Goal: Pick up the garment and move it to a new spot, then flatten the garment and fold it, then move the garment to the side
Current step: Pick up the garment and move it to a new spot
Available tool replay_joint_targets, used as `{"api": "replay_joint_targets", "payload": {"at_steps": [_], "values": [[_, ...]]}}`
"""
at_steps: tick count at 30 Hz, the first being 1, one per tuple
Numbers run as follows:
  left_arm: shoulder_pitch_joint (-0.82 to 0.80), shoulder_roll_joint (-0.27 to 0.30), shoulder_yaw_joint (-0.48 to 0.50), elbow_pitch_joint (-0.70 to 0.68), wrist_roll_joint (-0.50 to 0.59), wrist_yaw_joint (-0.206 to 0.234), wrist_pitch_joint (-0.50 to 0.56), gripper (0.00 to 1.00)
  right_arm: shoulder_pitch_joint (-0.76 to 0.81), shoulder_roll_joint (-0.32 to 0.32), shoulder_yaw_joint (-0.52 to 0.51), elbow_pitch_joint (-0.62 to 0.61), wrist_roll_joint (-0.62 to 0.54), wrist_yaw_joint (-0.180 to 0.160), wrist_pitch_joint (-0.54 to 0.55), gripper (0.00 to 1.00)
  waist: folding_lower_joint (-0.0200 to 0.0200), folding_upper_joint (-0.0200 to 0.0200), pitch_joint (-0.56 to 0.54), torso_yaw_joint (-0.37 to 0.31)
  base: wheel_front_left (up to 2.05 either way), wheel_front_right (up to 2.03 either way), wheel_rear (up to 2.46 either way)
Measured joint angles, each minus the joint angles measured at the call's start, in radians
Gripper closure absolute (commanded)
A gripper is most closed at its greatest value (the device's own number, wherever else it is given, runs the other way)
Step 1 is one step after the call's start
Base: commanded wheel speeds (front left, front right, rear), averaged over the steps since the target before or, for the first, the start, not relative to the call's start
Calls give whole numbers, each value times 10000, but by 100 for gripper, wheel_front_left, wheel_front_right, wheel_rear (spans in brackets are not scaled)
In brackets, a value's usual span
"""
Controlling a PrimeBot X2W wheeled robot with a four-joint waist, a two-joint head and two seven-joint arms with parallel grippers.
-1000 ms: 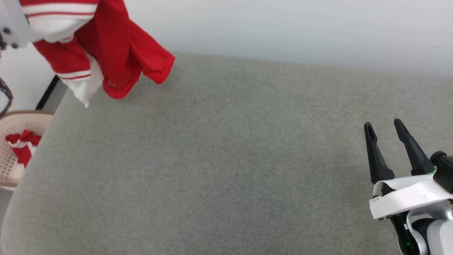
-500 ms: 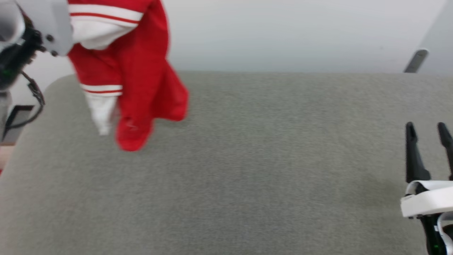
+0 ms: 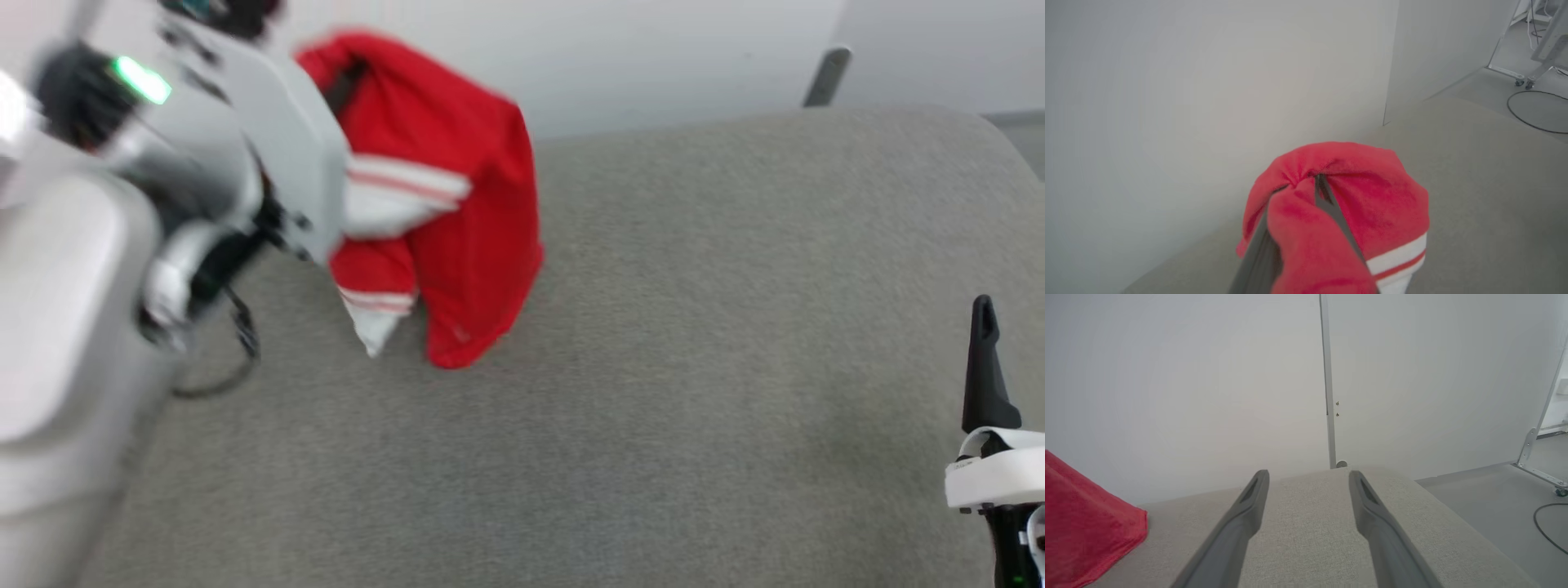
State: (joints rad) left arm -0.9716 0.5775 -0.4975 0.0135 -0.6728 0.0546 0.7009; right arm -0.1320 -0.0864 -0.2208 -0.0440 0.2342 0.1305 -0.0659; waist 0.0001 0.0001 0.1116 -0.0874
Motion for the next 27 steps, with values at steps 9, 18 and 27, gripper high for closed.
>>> {"api": "replay_joint_targets", "payload": {"at_steps": [9, 18, 27], "values": [[1682, -688, -800, 533, -366, 251, 69, 100, -16, 236, 96, 698, 123, 0, -443, 0, 0, 0, 588, -734, 0, 0, 0], [2723, -1323, -1406, 1923, -731, 79, -186, 100, -134, 313, 297, 1179, 228, 0, -765, 0, 0, 0, 1008, -1143, 0, 0, 0], [2993, -1894, -1983, 3779, -686, -397, -458, 91, -453, 334, 594, 1542, 334, 0, -888, 0, 0, 0, 1039, -1097, 0, 0, 0]]}}
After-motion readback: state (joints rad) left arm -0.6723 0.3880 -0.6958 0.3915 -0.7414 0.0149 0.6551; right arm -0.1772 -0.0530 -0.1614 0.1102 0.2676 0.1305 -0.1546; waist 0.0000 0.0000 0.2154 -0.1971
